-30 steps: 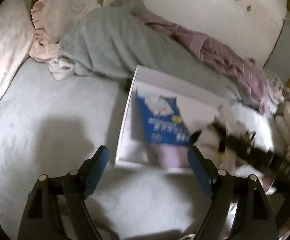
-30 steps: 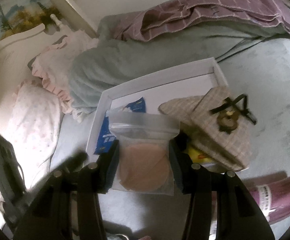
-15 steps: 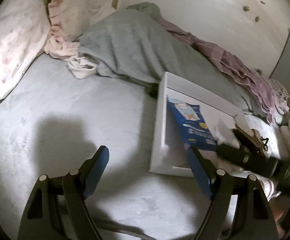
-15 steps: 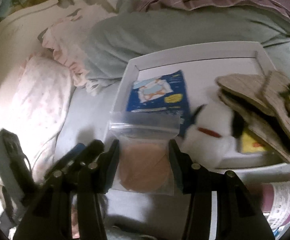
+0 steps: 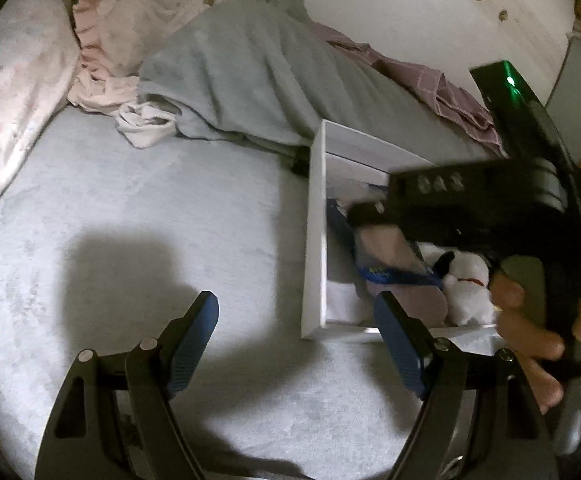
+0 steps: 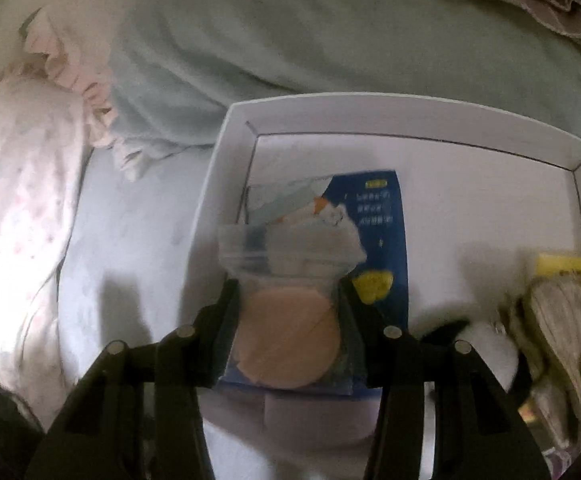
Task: Organize soft objects
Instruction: 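Lower the clear sponge bag into the tray and open the right gripper, then grasp the plaid cloth with pink button with the left gripper, then grasp the white-blue toothpaste tube with the right gripper while the left lifts the plaid cloth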
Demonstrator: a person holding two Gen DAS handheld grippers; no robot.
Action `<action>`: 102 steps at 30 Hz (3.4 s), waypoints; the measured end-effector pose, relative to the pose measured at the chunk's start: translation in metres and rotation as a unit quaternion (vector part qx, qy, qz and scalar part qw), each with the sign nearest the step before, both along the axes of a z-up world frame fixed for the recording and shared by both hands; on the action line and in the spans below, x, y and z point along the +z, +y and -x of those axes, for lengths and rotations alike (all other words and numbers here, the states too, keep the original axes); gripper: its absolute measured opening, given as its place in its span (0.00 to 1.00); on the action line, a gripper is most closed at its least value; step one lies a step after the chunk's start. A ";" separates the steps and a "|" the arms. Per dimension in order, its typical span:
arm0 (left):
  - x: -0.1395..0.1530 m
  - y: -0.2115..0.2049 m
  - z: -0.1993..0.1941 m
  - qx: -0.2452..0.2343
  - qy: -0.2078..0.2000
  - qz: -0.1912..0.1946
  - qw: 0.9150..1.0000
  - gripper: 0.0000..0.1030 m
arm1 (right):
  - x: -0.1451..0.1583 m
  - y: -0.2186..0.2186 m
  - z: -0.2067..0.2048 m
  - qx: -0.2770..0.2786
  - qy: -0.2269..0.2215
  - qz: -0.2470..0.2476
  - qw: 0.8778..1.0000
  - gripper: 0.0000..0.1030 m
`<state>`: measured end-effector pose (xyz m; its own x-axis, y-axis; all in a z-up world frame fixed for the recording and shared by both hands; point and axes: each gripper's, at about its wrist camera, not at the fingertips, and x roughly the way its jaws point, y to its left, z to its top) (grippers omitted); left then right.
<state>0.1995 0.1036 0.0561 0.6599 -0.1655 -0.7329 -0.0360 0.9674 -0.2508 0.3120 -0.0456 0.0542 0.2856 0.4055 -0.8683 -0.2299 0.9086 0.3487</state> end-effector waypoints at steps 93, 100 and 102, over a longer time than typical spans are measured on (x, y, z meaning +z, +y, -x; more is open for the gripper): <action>-0.009 -0.063 0.170 -0.033 -0.030 -0.034 0.998 0.59 | -0.019 -0.215 0.264 -0.132 -0.163 0.023 0.977 0.19; 0.004 -0.063 0.176 -0.038 -0.050 -0.027 0.998 0.59 | -0.004 -0.205 0.275 -0.098 -0.215 -0.007 0.972 0.19; 0.009 -0.063 0.179 -0.046 -0.060 -0.016 0.997 0.59 | -0.001 -0.201 0.277 -0.085 -0.223 -0.014 0.971 0.19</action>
